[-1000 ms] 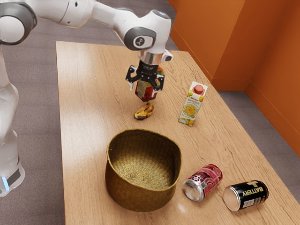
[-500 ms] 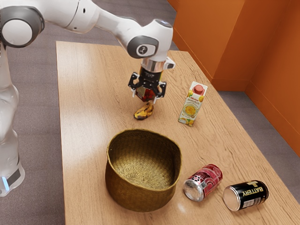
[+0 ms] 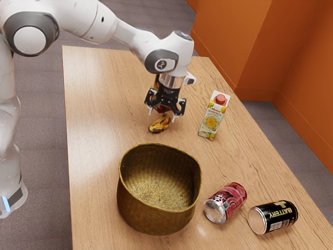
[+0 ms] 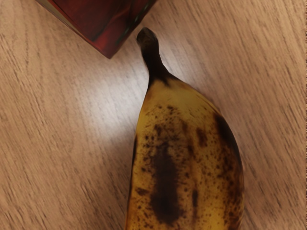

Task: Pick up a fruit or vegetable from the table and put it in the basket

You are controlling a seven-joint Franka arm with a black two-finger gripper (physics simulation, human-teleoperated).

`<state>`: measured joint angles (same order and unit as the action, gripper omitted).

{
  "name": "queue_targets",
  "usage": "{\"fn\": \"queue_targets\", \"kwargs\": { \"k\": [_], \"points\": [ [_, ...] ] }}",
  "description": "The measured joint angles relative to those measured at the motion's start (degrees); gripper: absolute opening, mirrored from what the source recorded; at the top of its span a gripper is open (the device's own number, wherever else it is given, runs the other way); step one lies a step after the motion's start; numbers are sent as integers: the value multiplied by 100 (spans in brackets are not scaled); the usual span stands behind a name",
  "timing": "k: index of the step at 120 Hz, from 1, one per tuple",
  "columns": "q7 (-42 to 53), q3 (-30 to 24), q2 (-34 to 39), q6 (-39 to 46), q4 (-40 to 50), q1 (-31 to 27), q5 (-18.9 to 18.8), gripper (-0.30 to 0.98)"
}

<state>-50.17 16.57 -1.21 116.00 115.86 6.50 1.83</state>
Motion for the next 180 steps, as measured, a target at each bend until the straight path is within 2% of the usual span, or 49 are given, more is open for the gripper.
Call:
{"fn": "queue_targets", "kwargs": {
  "k": [27, 48, 180],
  "points": [
    [-3, 1, -64, 85, 0, 15, 41, 69],
    [-14, -66, -439, 94, -169, -12, 73, 69],
    [1, -122, -620, 95, -336, -63, 80, 69]
  ]
}}
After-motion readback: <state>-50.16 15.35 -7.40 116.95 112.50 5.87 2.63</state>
